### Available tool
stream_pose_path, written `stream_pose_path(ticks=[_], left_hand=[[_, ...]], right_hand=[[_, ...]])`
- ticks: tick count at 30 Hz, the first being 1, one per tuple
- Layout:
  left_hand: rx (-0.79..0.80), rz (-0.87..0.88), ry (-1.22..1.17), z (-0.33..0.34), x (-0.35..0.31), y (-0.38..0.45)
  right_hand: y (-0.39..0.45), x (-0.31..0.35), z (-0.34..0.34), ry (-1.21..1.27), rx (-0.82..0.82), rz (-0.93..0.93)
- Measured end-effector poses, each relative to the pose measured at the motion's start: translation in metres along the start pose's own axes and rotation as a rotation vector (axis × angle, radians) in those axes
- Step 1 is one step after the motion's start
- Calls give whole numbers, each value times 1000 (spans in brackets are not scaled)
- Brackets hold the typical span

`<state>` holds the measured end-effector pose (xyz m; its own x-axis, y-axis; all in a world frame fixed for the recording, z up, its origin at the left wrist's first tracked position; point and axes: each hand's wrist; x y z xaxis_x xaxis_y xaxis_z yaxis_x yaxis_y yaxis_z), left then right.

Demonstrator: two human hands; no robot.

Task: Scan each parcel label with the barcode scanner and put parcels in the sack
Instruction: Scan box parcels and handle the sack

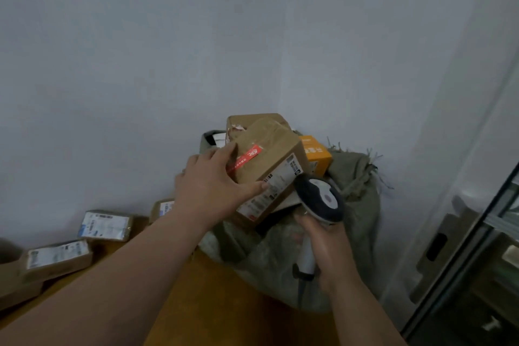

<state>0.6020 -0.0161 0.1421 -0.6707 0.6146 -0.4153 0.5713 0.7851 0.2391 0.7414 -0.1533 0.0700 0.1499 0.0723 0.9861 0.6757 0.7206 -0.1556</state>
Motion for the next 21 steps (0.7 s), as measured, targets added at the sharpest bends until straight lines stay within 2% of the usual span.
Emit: stream_pose_path(ticks=[6, 12, 19, 21], left_hand=[[-6, -23, 138, 11, -39, 22], [61, 15, 136, 35, -60, 36], [207, 107, 213, 69, -86, 54], [196, 127, 197, 78, -95, 60]], right_hand=[[38, -7, -17, 65, -8, 104], [39, -7, -44, 151, -80, 71], [30, 11, -74, 409, -148, -107], [30, 19, -82, 452, -137, -169]])
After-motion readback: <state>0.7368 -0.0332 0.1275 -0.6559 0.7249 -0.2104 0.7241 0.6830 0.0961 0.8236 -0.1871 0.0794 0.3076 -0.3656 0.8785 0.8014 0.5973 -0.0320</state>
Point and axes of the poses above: each hand's wrist, its own y-axis towards the middle knuckle, its own z-axis out of the palm, x = y × z, and after that the axes turned 9 degrees about x, right-handed
